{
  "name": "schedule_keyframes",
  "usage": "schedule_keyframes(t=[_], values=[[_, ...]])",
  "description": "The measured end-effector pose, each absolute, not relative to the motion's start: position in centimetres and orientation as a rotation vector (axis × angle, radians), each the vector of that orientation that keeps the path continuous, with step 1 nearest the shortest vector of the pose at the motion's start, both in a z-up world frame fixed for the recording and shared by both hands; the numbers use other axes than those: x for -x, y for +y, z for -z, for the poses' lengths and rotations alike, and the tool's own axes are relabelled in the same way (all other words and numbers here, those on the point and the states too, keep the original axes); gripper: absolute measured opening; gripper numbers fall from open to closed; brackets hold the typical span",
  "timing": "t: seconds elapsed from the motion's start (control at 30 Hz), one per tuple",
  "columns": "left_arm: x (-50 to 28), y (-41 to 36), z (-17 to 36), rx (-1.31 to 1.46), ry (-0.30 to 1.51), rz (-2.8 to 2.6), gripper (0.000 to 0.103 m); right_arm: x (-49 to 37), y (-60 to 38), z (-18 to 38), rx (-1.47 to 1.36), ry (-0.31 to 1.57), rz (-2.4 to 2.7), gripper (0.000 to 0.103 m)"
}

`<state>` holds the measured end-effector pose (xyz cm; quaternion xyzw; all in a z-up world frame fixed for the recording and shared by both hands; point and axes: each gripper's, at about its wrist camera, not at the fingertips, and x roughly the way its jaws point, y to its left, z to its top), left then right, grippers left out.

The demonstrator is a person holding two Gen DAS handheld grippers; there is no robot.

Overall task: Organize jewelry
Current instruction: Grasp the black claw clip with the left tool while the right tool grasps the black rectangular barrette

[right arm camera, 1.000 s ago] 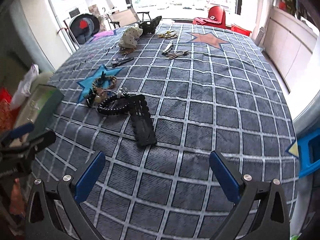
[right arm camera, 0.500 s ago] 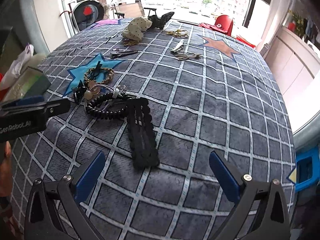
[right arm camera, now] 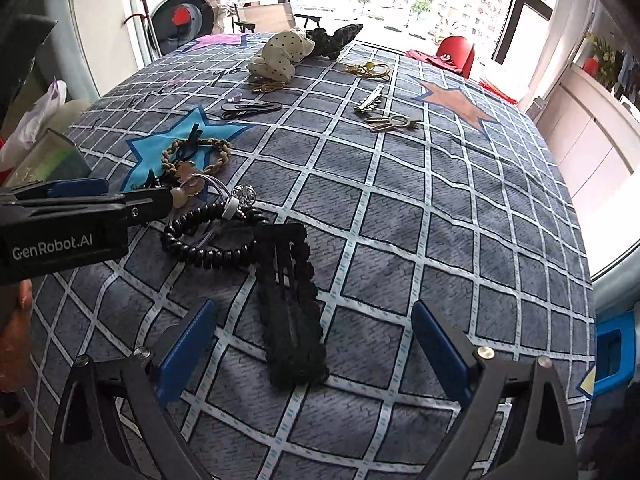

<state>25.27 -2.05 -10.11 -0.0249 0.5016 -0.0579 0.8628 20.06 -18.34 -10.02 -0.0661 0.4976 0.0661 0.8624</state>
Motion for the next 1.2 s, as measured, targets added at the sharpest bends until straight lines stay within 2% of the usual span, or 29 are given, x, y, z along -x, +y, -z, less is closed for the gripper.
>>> schedule_keyframes(t=[0.13,0.23,0.27,0.33,0.43,0.5,0.53,0.57,0.6,0.63,0.7,0.73,1.2], values=[[-25.0,-1.9,10.1,0.045,1.045,0.129,0.080,-19.9,-18.1,9.8,0.129,1.044,-0.165,0.082],[-24.8,-2.0,10.1,0.029,1.039,0.128,0.074,-19.8,-17.7,9.7,0.134,1.045,-0.181,0.072],[-24.8,-2.1,10.0,0.029,1.039,0.132,0.073,-19.8,-17.6,9.7,0.135,1.045,-0.184,0.071],[-24.7,-2.1,9.9,0.032,1.039,0.136,0.065,-19.8,-17.6,9.7,0.131,1.048,-0.189,0.070],[-24.8,-2.2,9.8,0.047,1.044,0.147,0.064,-19.9,-17.7,9.7,0.127,1.057,-0.192,0.070],[-24.7,-2.4,9.8,0.034,1.042,0.147,0.052,-19.9,-17.6,9.7,0.128,1.061,-0.192,0.070],[-24.7,-2.5,9.8,0.029,1.042,0.147,0.050,-19.9,-17.7,9.7,0.128,1.060,-0.193,0.069],[-24.7,-2.6,9.7,0.029,1.042,0.152,0.042,-19.9,-17.6,9.7,0.125,1.059,-0.196,0.069],[-24.6,-2.6,9.7,0.030,1.043,0.159,0.037,-19.9,-17.6,9.6,0.127,1.055,-0.198,0.062],[-24.6,-2.5,9.7,0.032,1.044,0.161,0.037,-19.8,-17.5,9.5,0.127,1.053,-0.203,0.050],[-24.4,-2.4,9.7,0.038,1.043,0.163,0.037,-19.9,-17.5,9.4,0.125,1.054,-0.206,0.034],[-24.3,-2.3,9.7,0.039,1.041,0.162,0.037,-19.9,-17.5,9.4,0.123,1.054,-0.205,0.032],[-19.7,-2.0,7.8,0.049,0.998,0.205,0.037,-17.2,-19.9,8.3,-0.075,1.059,-0.232,0.031]])
